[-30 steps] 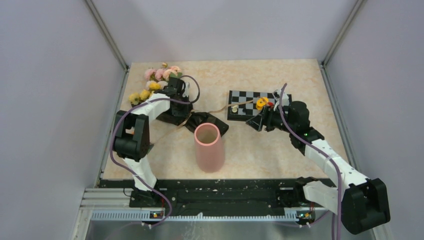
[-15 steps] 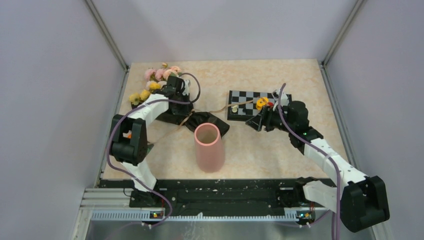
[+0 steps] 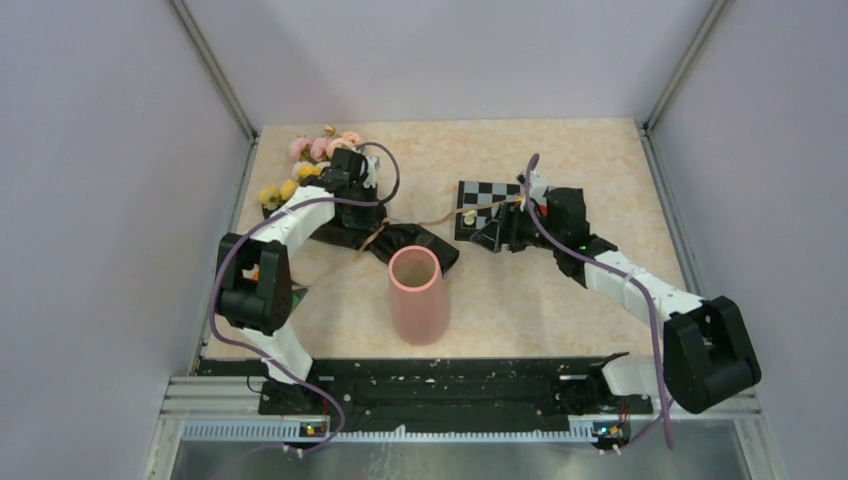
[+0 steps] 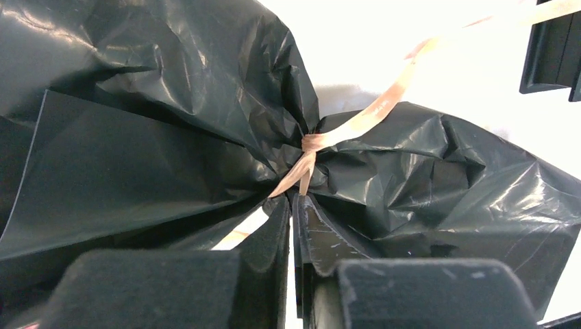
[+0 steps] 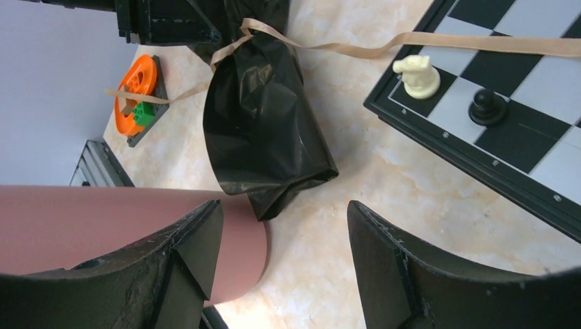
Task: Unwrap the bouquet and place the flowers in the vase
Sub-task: Untie the ribbon from the wrapping paper.
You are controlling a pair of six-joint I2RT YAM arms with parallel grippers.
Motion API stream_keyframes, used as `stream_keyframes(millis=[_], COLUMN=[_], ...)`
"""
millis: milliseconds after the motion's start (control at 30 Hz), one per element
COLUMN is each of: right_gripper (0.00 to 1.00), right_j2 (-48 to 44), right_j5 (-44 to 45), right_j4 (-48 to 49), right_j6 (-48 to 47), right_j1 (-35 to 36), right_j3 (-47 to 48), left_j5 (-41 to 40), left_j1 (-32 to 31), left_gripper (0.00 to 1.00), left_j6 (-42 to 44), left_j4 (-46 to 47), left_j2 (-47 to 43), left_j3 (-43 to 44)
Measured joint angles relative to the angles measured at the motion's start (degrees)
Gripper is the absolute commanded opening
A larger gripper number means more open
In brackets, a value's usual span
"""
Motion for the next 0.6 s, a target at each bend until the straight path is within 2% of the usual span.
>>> stream_keyframes(millis=[167, 400, 600], right_gripper=[0.69, 0.69, 0.70], right_j2=[4.11, 4.17, 2.34], right_j5=[0.02, -0.35, -0.66], right_j4=[2.91, 5.73, 5.55], right_j6=[1.73, 3.67, 3.89], right_j1=[1.40, 1.66, 1.66], right_j3=[1.36, 1.36, 1.22], left_j5=[0.68, 0.35, 0.02], left_j1=[0.02, 0.02, 0.02], left_gripper=[0.23, 0.29, 0.38], left_j6=[-0.09, 0.13, 0.76], left_j4=[-1.42, -2.12, -2.47], left_j2=[0.63, 1.33, 4.68], left_j3=[1.49, 1.51, 1.55])
